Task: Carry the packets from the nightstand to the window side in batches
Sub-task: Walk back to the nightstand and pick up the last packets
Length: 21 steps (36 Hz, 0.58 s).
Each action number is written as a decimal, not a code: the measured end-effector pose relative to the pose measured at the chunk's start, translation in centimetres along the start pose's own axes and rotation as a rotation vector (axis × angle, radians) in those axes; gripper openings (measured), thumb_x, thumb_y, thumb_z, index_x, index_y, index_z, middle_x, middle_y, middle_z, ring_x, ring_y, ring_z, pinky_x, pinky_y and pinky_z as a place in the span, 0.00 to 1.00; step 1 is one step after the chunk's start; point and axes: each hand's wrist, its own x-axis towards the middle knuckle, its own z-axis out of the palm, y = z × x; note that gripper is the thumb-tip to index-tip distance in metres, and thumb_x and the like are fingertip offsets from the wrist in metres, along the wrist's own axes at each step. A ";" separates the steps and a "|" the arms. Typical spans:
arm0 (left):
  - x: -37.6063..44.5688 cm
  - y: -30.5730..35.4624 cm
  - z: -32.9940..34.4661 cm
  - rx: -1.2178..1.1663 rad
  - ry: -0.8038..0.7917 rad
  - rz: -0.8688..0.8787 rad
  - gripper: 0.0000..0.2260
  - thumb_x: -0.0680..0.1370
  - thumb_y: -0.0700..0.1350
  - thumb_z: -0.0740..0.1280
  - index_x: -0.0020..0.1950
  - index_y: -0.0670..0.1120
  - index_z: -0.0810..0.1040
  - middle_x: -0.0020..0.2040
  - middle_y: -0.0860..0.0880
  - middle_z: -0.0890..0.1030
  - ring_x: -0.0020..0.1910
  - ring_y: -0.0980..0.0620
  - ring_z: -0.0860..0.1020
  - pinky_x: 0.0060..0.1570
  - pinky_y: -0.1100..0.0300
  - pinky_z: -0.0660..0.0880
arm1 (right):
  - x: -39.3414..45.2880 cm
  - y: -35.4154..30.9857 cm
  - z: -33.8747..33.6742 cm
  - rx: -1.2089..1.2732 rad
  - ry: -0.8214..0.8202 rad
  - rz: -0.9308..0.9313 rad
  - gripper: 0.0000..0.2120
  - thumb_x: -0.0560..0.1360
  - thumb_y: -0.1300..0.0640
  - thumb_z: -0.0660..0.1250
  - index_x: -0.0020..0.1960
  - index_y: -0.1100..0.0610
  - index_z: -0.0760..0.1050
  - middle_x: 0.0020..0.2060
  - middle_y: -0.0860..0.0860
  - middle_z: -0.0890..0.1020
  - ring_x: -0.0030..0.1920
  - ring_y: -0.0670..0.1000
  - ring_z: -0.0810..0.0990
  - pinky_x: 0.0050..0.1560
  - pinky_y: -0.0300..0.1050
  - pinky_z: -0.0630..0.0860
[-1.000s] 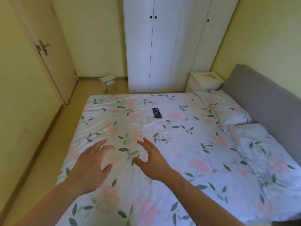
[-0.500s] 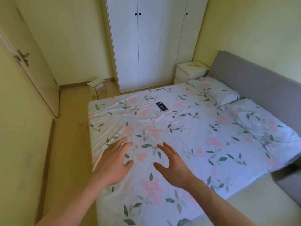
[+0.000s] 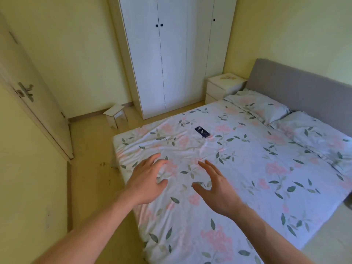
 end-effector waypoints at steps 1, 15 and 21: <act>0.8 -1.8 -0.6 -0.002 -0.006 0.002 0.26 0.80 0.56 0.64 0.77 0.59 0.61 0.80 0.58 0.52 0.78 0.50 0.57 0.75 0.50 0.59 | 1.3 -1.3 0.9 0.004 0.006 0.004 0.33 0.79 0.42 0.66 0.79 0.41 0.57 0.80 0.40 0.55 0.80 0.44 0.54 0.76 0.43 0.61; 10.1 -28.2 -11.9 -0.044 -0.030 0.048 0.25 0.80 0.55 0.65 0.76 0.58 0.64 0.80 0.59 0.55 0.78 0.52 0.58 0.76 0.53 0.59 | 18.9 -18.0 16.0 0.008 0.035 0.122 0.32 0.79 0.41 0.66 0.79 0.39 0.56 0.80 0.40 0.54 0.80 0.46 0.55 0.76 0.53 0.66; 16.2 -34.0 -17.4 -0.080 -0.006 0.092 0.25 0.80 0.57 0.65 0.76 0.57 0.65 0.79 0.57 0.57 0.77 0.52 0.62 0.75 0.49 0.62 | 24.1 -22.8 17.3 -0.024 0.097 0.167 0.32 0.80 0.42 0.66 0.80 0.42 0.56 0.80 0.40 0.55 0.79 0.46 0.56 0.76 0.46 0.59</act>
